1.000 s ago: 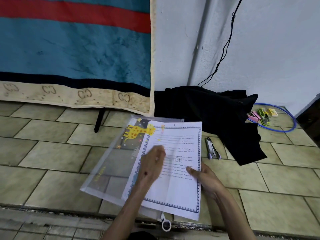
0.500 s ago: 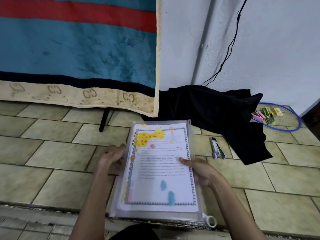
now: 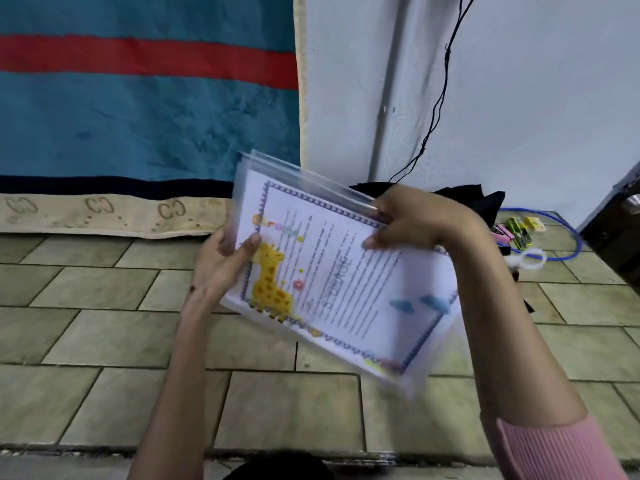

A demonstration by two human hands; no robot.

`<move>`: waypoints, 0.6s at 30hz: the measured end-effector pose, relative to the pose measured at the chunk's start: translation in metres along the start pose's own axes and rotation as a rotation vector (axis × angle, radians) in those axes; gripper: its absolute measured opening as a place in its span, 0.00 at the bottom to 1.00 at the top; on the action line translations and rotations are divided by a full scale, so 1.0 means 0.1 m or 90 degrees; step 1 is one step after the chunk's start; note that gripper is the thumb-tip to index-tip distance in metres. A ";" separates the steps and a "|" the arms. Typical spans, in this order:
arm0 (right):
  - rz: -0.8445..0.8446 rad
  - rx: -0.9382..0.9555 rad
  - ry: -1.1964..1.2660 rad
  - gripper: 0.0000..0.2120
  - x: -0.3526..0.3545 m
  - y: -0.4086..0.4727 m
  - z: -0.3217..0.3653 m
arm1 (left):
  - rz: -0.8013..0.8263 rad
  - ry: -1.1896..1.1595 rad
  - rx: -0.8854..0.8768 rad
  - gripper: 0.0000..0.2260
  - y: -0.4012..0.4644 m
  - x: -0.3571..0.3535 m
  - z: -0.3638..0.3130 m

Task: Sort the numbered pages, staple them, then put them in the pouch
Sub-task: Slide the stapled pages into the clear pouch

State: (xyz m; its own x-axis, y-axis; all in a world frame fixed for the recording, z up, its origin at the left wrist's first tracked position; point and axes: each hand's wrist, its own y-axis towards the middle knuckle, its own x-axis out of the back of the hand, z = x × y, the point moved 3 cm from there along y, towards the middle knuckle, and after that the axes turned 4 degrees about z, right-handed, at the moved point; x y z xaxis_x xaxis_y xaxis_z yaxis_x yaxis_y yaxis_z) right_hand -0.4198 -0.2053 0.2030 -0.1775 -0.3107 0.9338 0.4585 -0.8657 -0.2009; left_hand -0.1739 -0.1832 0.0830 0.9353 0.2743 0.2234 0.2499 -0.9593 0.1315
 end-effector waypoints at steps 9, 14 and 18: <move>-0.088 0.076 0.024 0.18 -0.37 0.25 0.11 | -0.049 -0.096 0.116 0.07 -0.24 0.02 0.56; -0.874 0.206 0.207 0.07 -0.37 -0.38 -0.16 | -0.098 -0.128 0.133 0.09 -0.21 -0.06 0.57; -0.948 -0.121 0.790 0.11 -0.80 -0.35 -0.80 | -0.094 -0.154 0.131 0.09 -0.19 -0.11 0.55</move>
State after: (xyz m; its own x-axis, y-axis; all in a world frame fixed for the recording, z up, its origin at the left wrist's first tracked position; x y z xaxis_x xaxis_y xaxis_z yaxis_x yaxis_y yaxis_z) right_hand -0.4914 -0.1812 0.1117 -0.7290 0.6070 -0.3165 -0.6844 -0.6537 0.3229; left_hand -0.1751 -0.1715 0.0248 0.9112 0.4114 -0.0215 0.4097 -0.9104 -0.0573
